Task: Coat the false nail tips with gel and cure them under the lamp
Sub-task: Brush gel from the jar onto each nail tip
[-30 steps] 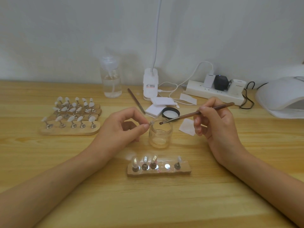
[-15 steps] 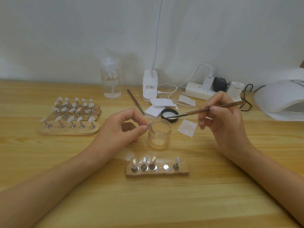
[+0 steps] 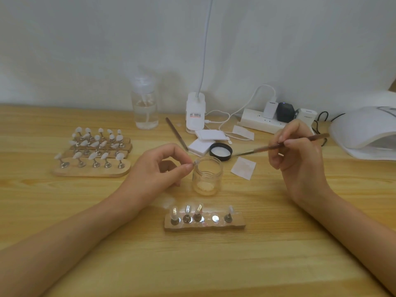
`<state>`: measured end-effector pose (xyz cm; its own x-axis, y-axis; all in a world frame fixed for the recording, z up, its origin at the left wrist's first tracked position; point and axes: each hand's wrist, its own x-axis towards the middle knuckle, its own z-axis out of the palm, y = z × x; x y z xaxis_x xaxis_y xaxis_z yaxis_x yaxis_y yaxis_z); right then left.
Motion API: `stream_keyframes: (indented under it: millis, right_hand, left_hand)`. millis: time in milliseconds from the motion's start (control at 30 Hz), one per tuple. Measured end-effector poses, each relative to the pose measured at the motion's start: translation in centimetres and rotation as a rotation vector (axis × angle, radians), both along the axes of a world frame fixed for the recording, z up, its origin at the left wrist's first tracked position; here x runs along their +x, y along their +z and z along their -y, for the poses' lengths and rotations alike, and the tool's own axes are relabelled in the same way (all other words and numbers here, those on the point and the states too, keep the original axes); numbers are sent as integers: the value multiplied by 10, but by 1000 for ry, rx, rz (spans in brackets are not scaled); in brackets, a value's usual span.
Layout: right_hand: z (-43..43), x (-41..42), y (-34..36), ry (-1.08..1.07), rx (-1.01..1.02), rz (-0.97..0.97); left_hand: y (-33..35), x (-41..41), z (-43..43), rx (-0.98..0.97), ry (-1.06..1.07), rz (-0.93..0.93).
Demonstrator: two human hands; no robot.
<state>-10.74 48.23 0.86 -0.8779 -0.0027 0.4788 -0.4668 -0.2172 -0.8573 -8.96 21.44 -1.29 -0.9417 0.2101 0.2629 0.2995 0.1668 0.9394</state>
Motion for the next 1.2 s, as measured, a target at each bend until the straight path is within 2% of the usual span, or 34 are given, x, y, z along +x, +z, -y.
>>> stream_keyframes:
  millis: [167,333,467,600,933,1067,1200]
  right_hand:
    - [11,9,6,-33,136,-33]
    - [37,26,17,-72,696,-278]
    - [59,30,24,-106,882,-331]
    - [72,26,27,-111,918,-264]
    - [79,26,26,43,814,-260]
    - [74,34,24,68,804,-243]
    - [57,48,23,41,842,-185]
  left_hand:
    - [7,4,0,116,-26,-18]
    - [10,5,3,186,-71,-5]
    - [9,3,6,220,-95,17]
    - [10,3,7,215,-140,23]
    - [12,3,8,183,-206,9]
    - [11,5,8,154,-300,-3]
    - [9,4,8,214,-218,24]
